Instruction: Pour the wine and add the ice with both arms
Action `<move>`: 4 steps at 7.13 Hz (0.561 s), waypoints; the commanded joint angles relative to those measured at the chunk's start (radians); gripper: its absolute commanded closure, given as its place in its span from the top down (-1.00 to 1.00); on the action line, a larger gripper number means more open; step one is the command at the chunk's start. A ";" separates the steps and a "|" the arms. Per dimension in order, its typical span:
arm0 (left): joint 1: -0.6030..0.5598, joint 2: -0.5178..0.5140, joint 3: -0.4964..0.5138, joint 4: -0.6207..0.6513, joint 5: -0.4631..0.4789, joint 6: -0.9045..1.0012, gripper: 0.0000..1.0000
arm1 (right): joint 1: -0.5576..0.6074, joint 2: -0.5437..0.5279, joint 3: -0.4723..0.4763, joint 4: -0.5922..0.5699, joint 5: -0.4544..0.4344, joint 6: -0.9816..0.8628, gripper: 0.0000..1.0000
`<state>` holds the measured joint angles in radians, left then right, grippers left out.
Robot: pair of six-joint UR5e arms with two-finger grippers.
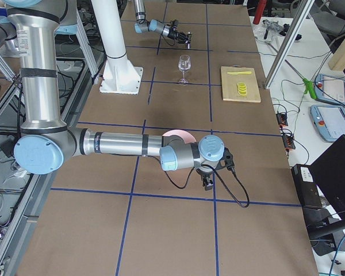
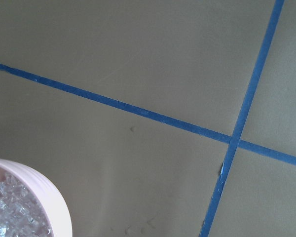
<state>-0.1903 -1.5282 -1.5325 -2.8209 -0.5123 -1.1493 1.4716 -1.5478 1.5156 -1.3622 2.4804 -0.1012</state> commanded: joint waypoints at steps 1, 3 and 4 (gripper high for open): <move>-0.005 -0.001 -0.003 -0.057 0.017 0.002 -1.00 | -0.001 0.000 0.000 0.000 0.000 0.002 1.00; -0.008 -0.045 -0.052 -0.071 0.000 0.029 -1.00 | -0.001 0.002 0.018 0.002 0.014 0.002 1.00; -0.012 -0.088 -0.090 -0.074 -0.006 0.157 -1.00 | -0.001 0.003 0.026 0.002 0.015 0.002 1.00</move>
<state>-0.1987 -1.5712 -1.5809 -2.8894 -0.5095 -1.0930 1.4711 -1.5463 1.5320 -1.3608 2.4932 -0.0998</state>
